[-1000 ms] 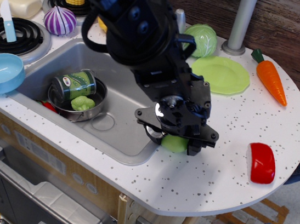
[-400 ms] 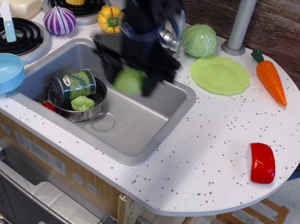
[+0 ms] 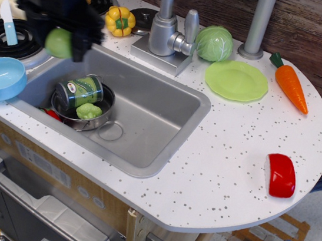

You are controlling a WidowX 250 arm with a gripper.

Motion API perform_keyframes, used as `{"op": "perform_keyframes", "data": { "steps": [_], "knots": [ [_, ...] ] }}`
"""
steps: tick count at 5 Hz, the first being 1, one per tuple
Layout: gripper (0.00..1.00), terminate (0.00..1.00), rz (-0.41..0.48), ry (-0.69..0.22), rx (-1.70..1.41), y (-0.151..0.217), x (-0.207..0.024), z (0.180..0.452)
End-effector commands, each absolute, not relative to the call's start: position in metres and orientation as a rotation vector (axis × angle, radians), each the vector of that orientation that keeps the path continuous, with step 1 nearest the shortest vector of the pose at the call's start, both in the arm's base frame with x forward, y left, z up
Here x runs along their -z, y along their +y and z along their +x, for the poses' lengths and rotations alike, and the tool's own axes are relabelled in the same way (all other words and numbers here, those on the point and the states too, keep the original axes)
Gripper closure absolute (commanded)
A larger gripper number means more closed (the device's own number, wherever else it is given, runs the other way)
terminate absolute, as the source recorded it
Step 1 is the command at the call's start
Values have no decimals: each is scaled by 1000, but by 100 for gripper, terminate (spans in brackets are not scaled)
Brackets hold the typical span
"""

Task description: Put pear in bowl

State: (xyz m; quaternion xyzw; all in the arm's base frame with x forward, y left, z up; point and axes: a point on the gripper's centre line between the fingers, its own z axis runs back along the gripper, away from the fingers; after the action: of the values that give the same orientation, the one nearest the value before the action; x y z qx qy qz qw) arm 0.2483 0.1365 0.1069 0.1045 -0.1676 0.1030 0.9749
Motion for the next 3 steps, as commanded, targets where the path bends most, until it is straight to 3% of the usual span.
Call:
{"op": "perform_keyframes", "data": {
  "steps": [1, 3],
  "knots": [
    [100, 0, 205, -342, -205, 200, -87, 239],
    [100, 0, 155, -329, -196, 228, -67, 234]
  ]
}}
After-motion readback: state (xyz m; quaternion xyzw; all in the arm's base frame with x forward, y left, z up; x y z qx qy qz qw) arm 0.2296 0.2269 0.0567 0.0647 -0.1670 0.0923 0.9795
